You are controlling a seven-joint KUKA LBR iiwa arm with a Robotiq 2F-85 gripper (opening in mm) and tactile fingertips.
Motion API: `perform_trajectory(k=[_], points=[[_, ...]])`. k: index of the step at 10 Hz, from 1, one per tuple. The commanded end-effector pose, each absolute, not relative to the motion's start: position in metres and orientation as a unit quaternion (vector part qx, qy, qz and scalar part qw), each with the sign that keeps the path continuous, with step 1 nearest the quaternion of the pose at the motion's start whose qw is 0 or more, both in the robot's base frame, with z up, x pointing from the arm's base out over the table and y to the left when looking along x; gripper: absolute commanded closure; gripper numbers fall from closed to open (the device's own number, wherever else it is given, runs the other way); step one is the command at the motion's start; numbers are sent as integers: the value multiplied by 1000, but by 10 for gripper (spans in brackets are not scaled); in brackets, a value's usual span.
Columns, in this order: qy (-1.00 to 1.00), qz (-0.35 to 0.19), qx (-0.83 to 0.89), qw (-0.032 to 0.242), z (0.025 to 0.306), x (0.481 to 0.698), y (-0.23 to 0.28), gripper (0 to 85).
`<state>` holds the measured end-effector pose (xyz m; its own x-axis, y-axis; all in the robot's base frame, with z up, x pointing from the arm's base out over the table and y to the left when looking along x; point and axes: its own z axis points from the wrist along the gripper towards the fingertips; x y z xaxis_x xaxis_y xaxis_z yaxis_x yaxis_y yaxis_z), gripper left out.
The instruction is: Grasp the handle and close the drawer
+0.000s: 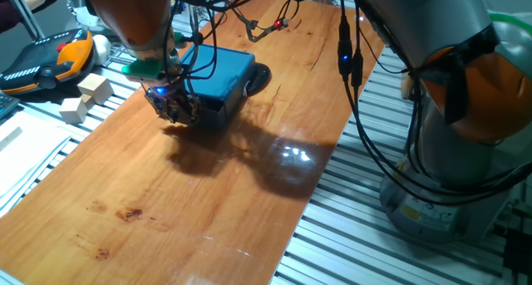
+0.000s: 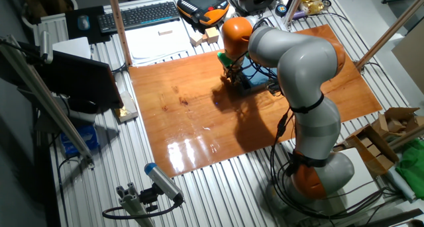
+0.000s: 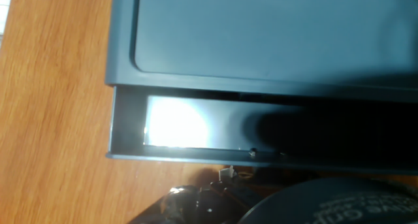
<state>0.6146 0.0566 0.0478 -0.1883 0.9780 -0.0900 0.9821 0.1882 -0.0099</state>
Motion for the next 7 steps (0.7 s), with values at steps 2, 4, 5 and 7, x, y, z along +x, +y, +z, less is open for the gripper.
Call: perform_trajectory(k=[2, 4, 5, 7], points=[[770, -33, 637, 31, 48, 614, 55, 830], [770, -32, 636, 32, 48, 614, 53, 830], [771, -32, 636, 31, 47, 615, 52, 830], [771, -32, 635, 31, 47, 615, 50, 830]])
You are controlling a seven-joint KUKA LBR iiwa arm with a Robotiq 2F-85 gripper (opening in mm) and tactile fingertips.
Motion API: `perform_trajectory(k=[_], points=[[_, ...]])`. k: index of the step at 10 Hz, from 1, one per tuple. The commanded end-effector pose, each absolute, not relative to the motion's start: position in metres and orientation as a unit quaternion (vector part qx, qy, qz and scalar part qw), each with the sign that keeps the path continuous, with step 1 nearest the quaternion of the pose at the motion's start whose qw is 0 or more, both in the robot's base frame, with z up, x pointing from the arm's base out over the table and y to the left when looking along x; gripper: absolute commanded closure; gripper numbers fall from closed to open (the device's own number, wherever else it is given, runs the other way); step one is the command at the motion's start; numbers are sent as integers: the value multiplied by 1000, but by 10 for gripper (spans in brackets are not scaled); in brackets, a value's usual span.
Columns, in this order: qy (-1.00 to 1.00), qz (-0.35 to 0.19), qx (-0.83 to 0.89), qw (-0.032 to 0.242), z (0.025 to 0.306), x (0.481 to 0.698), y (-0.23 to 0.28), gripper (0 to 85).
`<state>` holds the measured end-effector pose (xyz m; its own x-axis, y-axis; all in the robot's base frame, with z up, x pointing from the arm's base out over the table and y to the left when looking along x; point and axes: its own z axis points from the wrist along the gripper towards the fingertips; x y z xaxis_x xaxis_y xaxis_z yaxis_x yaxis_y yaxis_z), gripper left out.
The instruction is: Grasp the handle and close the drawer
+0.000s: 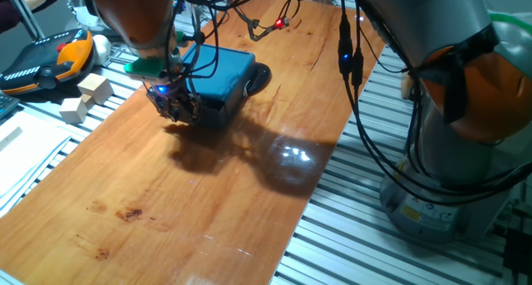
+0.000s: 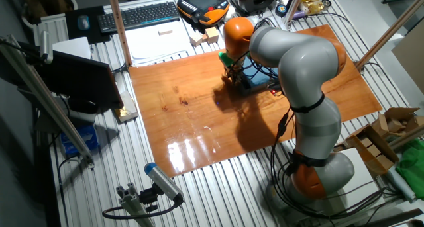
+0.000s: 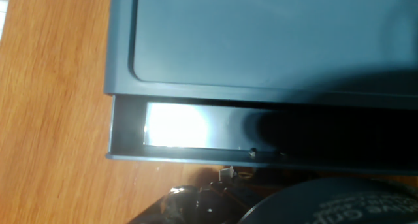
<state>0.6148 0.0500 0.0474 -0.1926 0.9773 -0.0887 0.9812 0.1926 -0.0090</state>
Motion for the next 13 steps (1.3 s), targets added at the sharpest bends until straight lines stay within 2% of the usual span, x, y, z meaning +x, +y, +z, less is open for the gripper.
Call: perform_trajectory(k=[1, 13], points=[[773, -31, 633, 31, 48, 615, 49, 830], [785, -31, 619, 30, 48, 614, 37, 830]])
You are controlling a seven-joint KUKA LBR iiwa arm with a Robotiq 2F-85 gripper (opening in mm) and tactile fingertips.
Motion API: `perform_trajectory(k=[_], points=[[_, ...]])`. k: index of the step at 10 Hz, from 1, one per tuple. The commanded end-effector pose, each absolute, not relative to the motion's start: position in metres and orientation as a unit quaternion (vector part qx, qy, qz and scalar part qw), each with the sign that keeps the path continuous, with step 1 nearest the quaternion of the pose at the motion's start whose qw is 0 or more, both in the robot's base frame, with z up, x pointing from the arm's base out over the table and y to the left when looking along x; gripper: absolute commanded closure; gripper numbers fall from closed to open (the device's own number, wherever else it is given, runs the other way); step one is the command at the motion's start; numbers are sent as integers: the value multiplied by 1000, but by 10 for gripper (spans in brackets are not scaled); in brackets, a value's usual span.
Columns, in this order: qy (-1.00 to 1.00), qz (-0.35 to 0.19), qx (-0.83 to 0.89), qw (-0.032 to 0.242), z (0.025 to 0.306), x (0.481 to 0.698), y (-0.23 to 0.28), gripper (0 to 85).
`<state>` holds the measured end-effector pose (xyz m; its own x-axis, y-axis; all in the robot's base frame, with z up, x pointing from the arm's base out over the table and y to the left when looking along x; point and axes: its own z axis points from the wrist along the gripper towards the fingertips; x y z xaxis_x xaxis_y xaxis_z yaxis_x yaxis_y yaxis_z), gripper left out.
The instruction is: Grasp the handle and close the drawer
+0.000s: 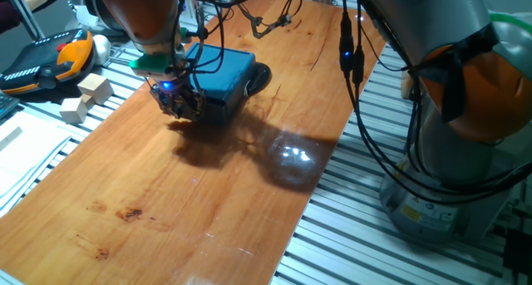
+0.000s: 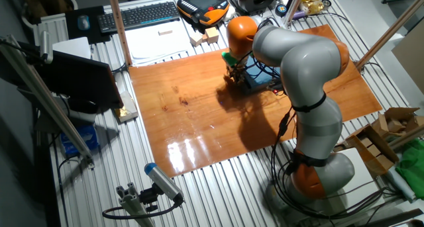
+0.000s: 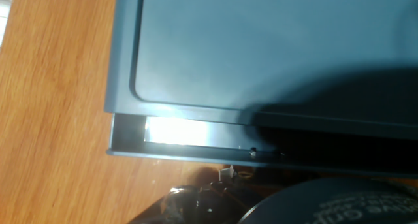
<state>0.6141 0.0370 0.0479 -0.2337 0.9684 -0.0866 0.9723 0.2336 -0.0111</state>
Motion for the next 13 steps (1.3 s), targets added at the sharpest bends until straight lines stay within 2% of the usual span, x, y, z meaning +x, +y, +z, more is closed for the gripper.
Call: perform_trajectory(k=[1, 13], points=[[785, -31, 617, 32, 48, 614, 37, 830], [784, -33, 620, 30, 46, 614, 32, 830]])
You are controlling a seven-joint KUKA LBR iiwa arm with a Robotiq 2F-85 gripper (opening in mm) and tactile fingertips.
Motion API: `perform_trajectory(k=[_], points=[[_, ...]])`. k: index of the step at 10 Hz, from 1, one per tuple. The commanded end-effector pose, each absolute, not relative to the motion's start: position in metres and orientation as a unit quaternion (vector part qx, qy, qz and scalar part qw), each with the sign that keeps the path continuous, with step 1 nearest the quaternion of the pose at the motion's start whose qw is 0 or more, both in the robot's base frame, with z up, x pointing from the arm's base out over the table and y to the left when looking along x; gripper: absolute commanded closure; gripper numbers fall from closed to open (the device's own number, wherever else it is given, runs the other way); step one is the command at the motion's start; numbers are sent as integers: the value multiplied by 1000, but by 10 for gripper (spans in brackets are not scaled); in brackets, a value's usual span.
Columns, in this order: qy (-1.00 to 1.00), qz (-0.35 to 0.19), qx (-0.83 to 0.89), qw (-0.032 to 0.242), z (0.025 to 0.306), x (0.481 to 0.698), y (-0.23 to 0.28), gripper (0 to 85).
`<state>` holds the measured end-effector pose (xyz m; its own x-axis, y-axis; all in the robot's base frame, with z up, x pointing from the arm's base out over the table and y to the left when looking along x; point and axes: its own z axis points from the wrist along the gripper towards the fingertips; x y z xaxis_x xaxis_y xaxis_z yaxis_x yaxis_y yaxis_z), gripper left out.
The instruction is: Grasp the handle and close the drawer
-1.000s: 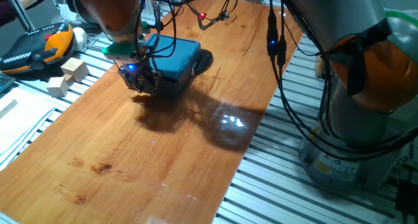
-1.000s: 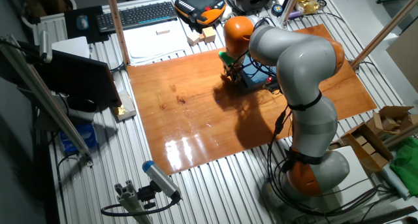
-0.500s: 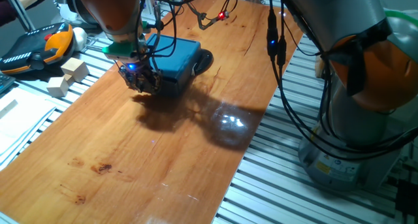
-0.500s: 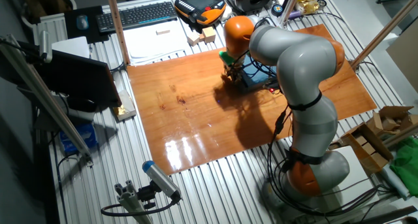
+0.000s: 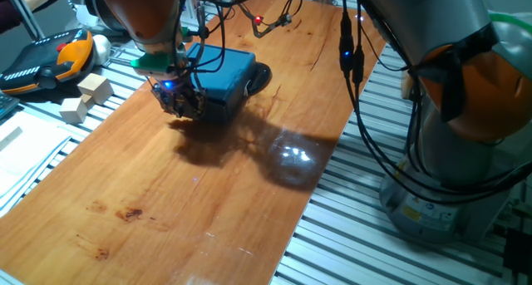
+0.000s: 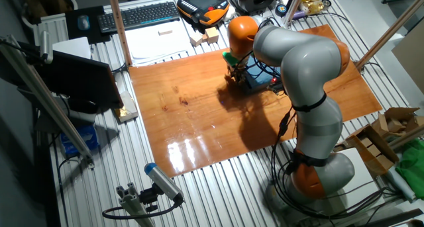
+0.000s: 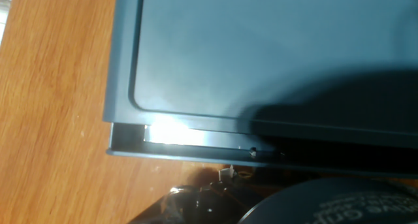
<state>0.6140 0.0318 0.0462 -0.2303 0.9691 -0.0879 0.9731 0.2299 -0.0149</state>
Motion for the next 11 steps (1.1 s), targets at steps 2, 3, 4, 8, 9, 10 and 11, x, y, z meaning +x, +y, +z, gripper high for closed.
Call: perform_trajectory(k=[2, 3, 4, 8, 9, 10, 11], points=[[785, -31, 619, 29, 46, 614, 32, 827], [780, -27, 624, 32, 46, 614, 33, 650], [778, -27, 627, 33, 46, 615, 33, 467], [780, -21, 624, 35, 47, 615, 37, 143], [781, -21, 623, 41, 47, 615, 40, 130], [781, -26, 622, 49, 47, 614, 46, 103], [782, -33, 619, 55, 48, 614, 52, 83]])
